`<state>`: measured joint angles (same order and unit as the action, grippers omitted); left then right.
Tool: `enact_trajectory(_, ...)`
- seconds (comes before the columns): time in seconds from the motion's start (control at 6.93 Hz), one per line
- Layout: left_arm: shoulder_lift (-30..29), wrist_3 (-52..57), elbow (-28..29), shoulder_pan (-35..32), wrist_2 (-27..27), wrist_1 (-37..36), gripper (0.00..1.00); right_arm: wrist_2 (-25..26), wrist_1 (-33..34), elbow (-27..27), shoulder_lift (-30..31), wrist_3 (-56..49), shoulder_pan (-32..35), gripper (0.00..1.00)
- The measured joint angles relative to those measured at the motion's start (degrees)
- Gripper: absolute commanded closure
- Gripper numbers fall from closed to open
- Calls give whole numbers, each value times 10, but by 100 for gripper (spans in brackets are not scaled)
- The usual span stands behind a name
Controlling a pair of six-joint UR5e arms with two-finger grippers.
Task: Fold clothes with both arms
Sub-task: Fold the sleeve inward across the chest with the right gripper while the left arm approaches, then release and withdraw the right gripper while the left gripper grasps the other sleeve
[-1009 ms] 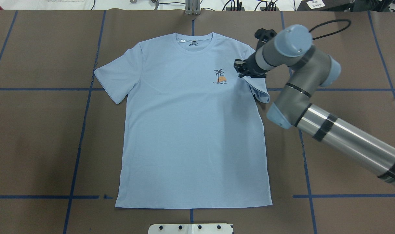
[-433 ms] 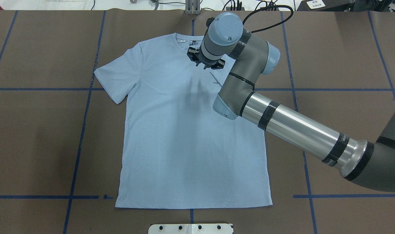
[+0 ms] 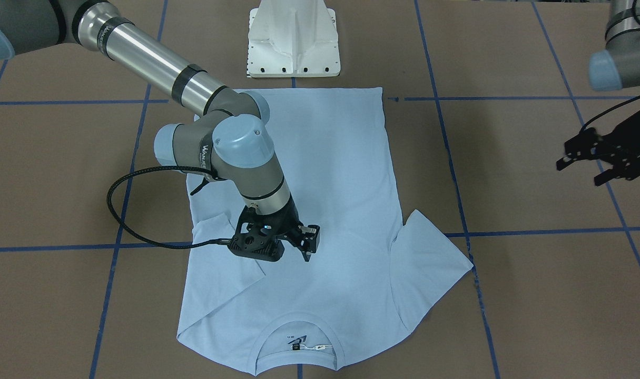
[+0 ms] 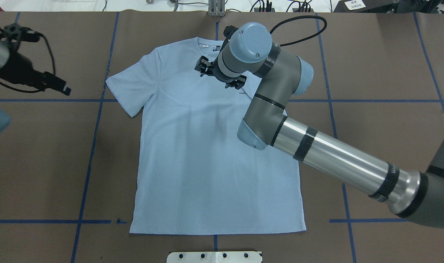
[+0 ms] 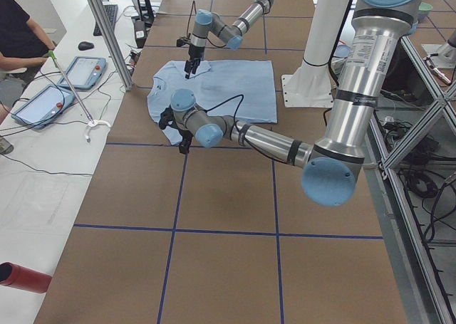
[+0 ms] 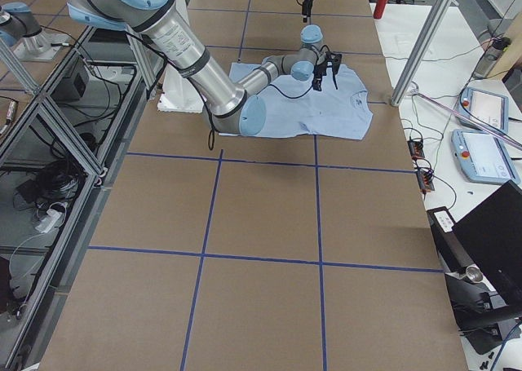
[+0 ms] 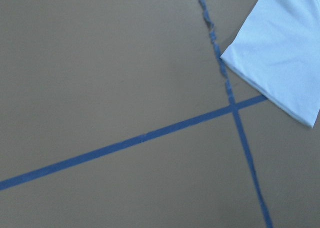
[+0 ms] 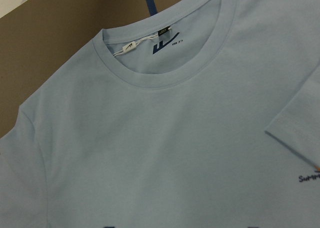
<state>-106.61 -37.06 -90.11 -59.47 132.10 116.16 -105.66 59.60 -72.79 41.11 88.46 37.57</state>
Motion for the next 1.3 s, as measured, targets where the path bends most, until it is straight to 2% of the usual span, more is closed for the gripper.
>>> enact_trajectory(0.29,-76,-64,80,34,-27,28,29,-10,1,-172,143,2,-4,0)
enact_trajectory(0.43,-97,-98,115,37,-43,52,34,-21,1,-243,213,0,-2,0)
enact_trajectory(0.72,-130,-152,189,43,-102,104,37,-33,-2,-349,337,-4,3,0)
enact_trajectory(1.01,-154,-163,241,55,-147,124,40,-31,-4,-381,387,-5,5,0)
enact_trajectory(1.3,-160,-164,251,62,-160,129,47,-27,-5,-377,395,-5,4,0)
